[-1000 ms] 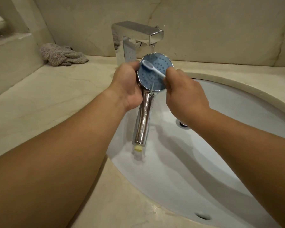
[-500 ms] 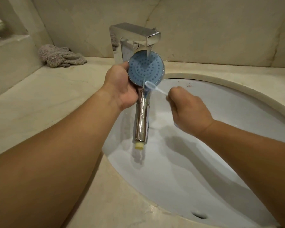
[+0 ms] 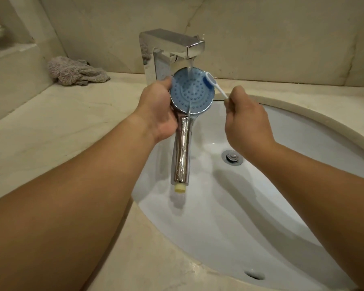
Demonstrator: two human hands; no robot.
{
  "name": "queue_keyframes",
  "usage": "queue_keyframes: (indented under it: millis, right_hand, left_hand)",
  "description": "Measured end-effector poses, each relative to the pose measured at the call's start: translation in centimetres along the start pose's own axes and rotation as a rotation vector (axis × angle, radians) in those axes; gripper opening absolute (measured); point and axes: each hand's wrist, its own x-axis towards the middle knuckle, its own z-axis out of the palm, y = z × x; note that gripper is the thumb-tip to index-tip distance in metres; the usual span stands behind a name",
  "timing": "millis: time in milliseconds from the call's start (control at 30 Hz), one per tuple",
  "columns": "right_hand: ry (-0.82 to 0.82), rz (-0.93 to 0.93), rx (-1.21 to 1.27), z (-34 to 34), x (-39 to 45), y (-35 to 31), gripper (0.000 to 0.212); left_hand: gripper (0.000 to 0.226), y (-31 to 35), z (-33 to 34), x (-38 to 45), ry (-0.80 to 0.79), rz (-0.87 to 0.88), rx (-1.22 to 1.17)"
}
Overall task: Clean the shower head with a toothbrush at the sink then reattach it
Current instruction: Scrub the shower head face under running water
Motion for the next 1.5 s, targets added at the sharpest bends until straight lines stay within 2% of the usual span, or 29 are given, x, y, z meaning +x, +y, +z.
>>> queue_keyframes:
  millis: [200,300,400,467,533,633,767,900,1000,1200,1300,1433,1500]
  right_hand:
    - [-0.010,-0.034,0.015,-0.6,1.3,-1.7,0.016]
    - [-0.041,-0.105,0.010,-0.5,0.8,-2.4,0.016]
    - [-0.116,-0.271,-0.151,0.2,-0.2,-2.4,0.018]
    - [-0.135,-0.351,-0.232,0.4,-0.5,-1.8,0.012]
    - [-0.114,-0.290,-0.215,0.0,-0.1,-1.1,0.008]
    - [-0.060,-0.134,-0.132,-0.8,0.5,-0.4,0.016]
    - [-0.150,-0.322,-0.214,-0.2,-0.9,-0.4,0.003]
    - [-0.078,-0.164,-0.140,-0.7,0.4,-0.1,0.013]
    - [-0.137,-0.358,-0.203,0.0,-0.8,-0.3,0.006]
    - [-0.063,-0.160,-0.137,-0.7,0.9,-1.6,0.018]
    - [-0.136,-0.317,-0.211,-0.1,-0.1,-2.1,0.014]
    - [-0.048,-0.122,-0.108,-0.9,1.0,-1.7,0.013]
    - [-0.102,-0.234,-0.176,-0.7,0.3,-2.1,0.016]
  left_hand:
    - [0.050,-0.1,1.0,-0.8,-0.035,0.029,0.165]
    - [0.050,-0.1,1.1,-0.9,-0.068,0.039,0.098]
    - [0.054,0.0,0.7,-0.5,-0.092,0.024,-0.007]
    - [0.056,0.1,0.4,-0.3,-0.077,0.014,-0.051]
    - [0.055,0.2,0.3,-0.3,-0.073,0.015,-0.051]
    - [0.052,0.1,0.4,-0.2,-0.059,0.034,-0.021]
    - [0.053,0.1,0.3,0.0,-0.038,0.010,-0.038]
    - [0.052,0.0,0.3,0.0,-0.036,0.017,-0.031]
    - [0.052,0.1,0.4,-0.3,-0.023,-0.001,-0.021]
    - [0.046,0.0,1.3,-1.5,-0.118,0.003,0.029]
    - [0.047,0.1,1.0,-1.4,-0.121,-0.015,0.014]
    - [0.047,0.1,0.9,-1.3,-0.151,-0.017,0.011]
    - [0.047,0.0,1.1,-1.4,-0.143,-0.030,-0.003]
